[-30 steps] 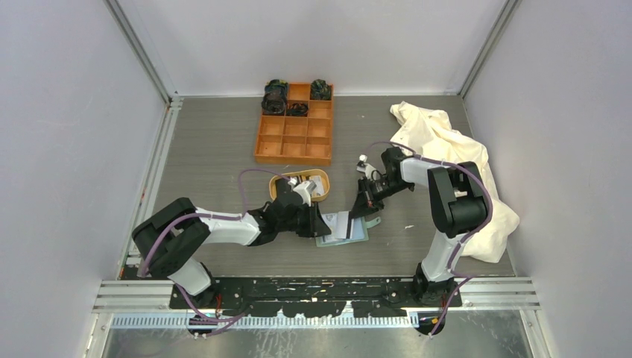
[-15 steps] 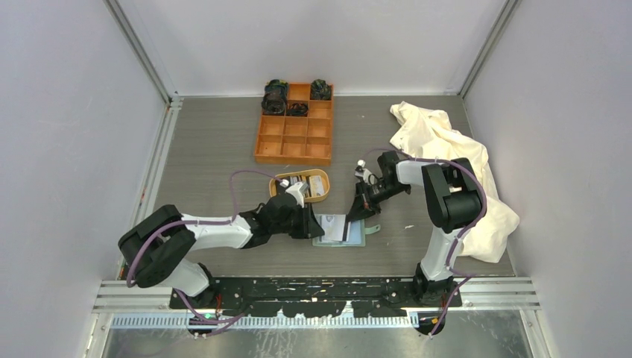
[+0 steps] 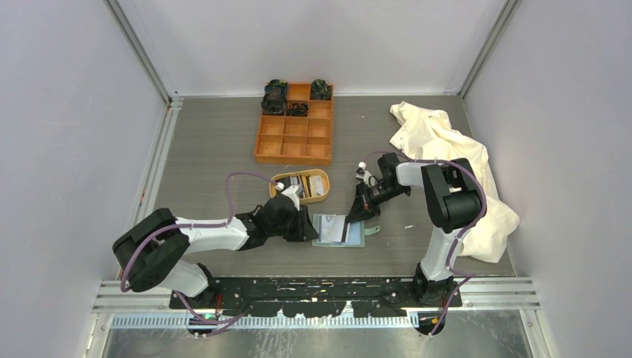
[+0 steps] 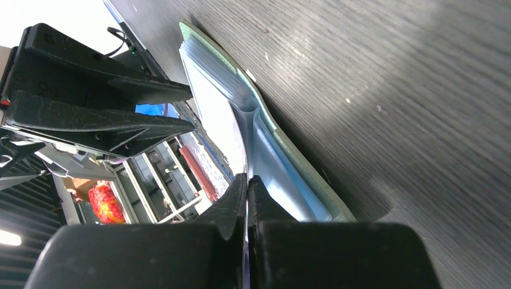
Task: Put the credit cards into the card holder
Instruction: Insert the credit card into the card holder.
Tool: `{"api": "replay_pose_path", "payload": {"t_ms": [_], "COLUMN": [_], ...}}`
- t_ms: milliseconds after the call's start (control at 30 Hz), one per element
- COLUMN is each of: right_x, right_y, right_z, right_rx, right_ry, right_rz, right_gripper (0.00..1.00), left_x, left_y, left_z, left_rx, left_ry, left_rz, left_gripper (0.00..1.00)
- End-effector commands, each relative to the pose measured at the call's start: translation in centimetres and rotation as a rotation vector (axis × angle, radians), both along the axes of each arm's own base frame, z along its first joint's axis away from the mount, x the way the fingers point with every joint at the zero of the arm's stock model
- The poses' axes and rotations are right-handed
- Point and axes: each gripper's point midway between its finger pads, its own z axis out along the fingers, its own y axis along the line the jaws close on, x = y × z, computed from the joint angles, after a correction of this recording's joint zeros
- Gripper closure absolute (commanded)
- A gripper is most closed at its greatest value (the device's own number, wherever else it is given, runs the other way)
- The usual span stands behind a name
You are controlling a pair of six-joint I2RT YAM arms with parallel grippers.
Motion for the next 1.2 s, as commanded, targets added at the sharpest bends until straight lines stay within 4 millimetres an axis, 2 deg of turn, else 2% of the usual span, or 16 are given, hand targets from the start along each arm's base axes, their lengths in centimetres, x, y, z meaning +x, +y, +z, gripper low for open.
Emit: {"api": "replay_pose_path", "payload": {"t_ms": [0,433,933,1167], "right_x": [-0.2,0.2,1.0,1.1], "right_y": [0.2,1.3,3.9,4.7], "right_z": [-0.3,-0.3,0.3,0.5], "right_rx": [-0.028,-0.021,0.008,0.010], "right_ry": [-0.023,-0.077,-0.156,-0.168], "right_rz": [0.015,0.048,0.105,0.140], "right_gripper": [0.99,0.98,0.96,0.93], "left_x": [0.5,0.5,0.6,0.7], "left_y": [-0.6,-1.3,-1.8,-1.8], "left_z": [0.5,0.2,0.2,0.1], "left_rx": [-0.013,-0.033,-0.050,-0.053], "left_ry": [-0.014,0.001,0.000,-0.001], "left_rz": [-0.010,-0.023,-0.029,-0.027], "left_gripper": [0.66,0.66,0.67,0.67]}}
